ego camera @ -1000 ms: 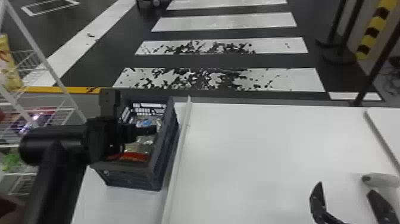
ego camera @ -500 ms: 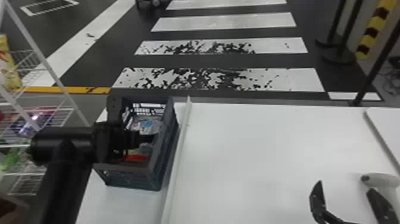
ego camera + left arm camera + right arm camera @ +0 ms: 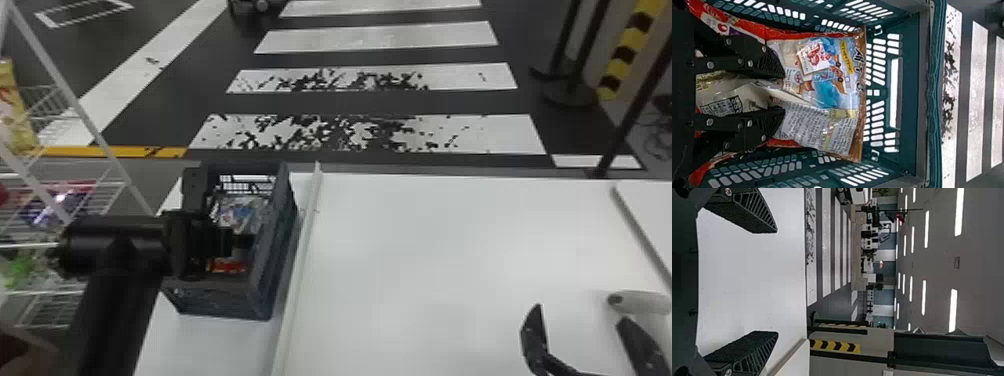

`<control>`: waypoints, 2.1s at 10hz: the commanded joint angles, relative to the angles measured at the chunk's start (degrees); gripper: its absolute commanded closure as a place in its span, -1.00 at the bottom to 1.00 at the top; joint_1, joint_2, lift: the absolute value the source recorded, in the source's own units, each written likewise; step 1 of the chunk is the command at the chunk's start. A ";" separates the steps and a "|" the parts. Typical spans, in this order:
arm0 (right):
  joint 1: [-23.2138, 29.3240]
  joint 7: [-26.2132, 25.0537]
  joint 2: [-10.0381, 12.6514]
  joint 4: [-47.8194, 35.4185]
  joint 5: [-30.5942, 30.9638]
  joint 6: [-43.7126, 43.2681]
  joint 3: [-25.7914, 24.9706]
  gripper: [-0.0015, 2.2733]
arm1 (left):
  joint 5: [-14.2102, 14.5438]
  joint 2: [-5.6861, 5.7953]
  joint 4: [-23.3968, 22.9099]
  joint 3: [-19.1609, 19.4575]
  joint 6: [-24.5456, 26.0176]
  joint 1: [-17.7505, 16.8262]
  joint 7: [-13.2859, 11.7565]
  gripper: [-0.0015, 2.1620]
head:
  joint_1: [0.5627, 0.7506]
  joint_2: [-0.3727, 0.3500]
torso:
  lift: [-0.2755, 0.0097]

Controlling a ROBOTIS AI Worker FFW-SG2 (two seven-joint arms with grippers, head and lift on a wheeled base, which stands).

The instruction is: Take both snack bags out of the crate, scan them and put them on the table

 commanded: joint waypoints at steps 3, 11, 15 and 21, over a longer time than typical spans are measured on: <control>-0.07 0.00 0.09 0.17 -0.04 0.07 0.00 -0.94 | 1.40 0.35 -9.22 2.34 3.04 2.04 -0.20 0.98 | 0.41 0.51 | 0.28; -0.07 0.00 0.26 0.26 0.40 0.59 0.27 -0.94 | 6.06 0.26 -27.24 10.78 16.22 5.47 -0.73 0.98 | 0.41 0.54 | 0.28; -0.07 0.00 0.35 0.26 0.66 1.30 0.62 -0.94 | 10.72 0.18 -32.95 14.91 19.03 6.26 -0.99 0.98 | 0.41 0.59 | 0.28; -0.33 0.00 0.44 0.70 0.66 1.30 0.79 -0.94 | 9.84 -0.09 -37.61 15.70 18.33 13.11 -1.52 0.98 | 0.41 0.58 | 0.28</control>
